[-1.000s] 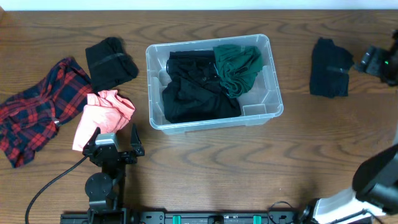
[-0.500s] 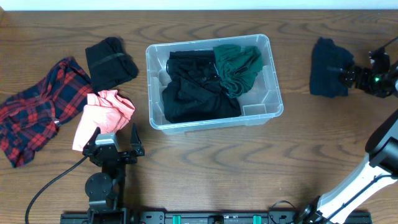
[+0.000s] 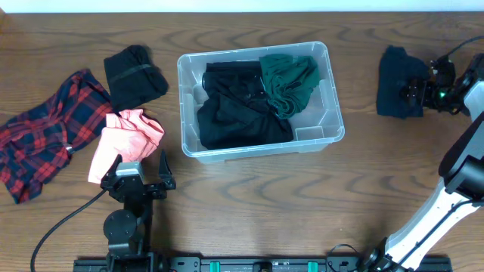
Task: Pack container
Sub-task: 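Move the right gripper to the dark folded item on the right, then grasp and lift the dark folded item with the right gripper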
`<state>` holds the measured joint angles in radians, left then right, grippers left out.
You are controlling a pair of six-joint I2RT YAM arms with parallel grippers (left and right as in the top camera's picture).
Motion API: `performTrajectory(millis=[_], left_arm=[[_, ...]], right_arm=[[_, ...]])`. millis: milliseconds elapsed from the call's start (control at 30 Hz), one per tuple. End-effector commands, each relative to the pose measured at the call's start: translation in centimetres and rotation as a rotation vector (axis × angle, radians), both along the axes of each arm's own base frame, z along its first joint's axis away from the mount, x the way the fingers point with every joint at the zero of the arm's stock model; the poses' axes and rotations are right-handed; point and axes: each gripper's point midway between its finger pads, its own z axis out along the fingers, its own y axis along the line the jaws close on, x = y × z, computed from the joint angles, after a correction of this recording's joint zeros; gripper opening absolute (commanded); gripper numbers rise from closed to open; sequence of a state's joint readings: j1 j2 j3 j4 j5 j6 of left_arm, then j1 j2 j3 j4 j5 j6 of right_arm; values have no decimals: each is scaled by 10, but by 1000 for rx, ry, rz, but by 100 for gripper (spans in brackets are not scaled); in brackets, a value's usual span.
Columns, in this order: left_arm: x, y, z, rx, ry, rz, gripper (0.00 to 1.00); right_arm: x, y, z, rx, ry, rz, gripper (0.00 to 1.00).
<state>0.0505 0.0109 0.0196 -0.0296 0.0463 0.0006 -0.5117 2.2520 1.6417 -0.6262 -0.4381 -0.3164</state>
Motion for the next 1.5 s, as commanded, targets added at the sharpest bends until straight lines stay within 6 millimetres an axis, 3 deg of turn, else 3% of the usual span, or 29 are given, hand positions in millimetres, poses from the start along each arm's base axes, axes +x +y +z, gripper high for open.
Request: performTrajectory(millis=[0,67,233,433,533,767,933,1067,1233,1467], left_arm=[[-1,1,-16,5,48,5,98],[-1,1,-16,5,48,5,98],[-1,1,-16,5,48,5,98],[-1,1,-16,5,48,5,98],[-1,1,-16,5,48,5,98],[-1,1,-16,5,48,5,98],[-1,1,-16,5,48,6,98],[-1,1,-16,5,48,5,98],[-1,1,-16,5,48,5,98],[-1,1,-16,5,48,5,98]], right_arm=[[-4,18,-31,43,63,27,70],[-5,19,-32,52,72,13,54],[-7,18,-32,77,91,-34,41],[-7,10,-18,88,85,-86,14],[0,6,11,68,48,-88,1],[13,15,115,38,-87,-123,1],[3,47,187,49,-169,-126,1],[-10,86,228,53,-210,-79,1],[-25,145,259,62,-233,29,1],[-36,216,278,78,-262,179,1]])
